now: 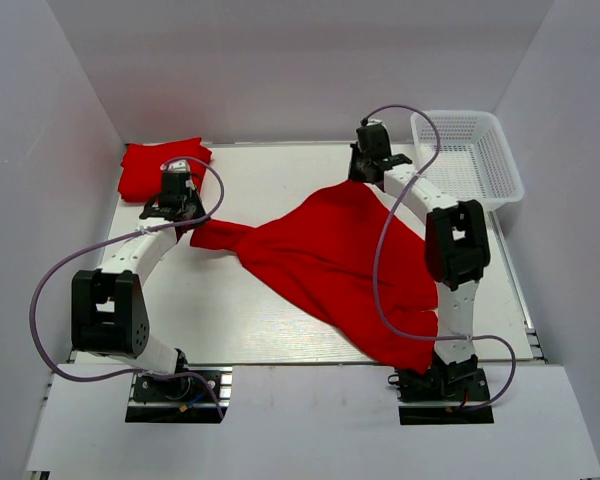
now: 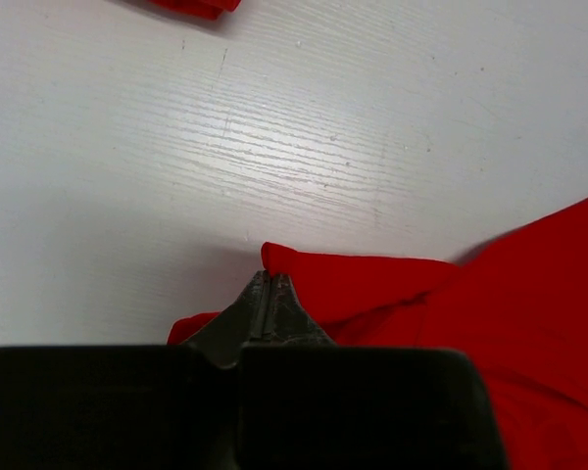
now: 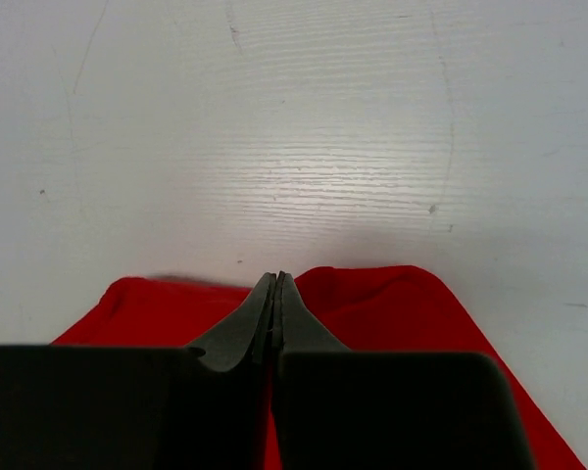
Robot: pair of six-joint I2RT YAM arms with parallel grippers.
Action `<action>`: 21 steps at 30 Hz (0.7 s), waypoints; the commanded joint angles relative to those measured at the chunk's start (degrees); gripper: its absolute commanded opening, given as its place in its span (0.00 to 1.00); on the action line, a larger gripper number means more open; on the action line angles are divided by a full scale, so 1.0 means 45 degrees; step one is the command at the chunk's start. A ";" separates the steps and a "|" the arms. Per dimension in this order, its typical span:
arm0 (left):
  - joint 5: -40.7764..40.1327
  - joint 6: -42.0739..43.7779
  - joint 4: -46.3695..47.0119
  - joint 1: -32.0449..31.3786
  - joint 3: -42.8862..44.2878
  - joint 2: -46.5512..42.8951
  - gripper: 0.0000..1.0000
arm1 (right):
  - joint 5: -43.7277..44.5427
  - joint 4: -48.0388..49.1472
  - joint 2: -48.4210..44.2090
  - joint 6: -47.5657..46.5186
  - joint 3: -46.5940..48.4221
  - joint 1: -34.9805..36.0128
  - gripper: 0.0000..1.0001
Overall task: Fold and stack the t-shirts
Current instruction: Flatten out the tshirt
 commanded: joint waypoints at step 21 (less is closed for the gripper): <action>-0.2836 0.1686 -0.2963 0.0167 1.5257 0.1774 0.00 | 0.7124 0.5863 -0.9721 -0.8156 0.1530 -0.0109 0.00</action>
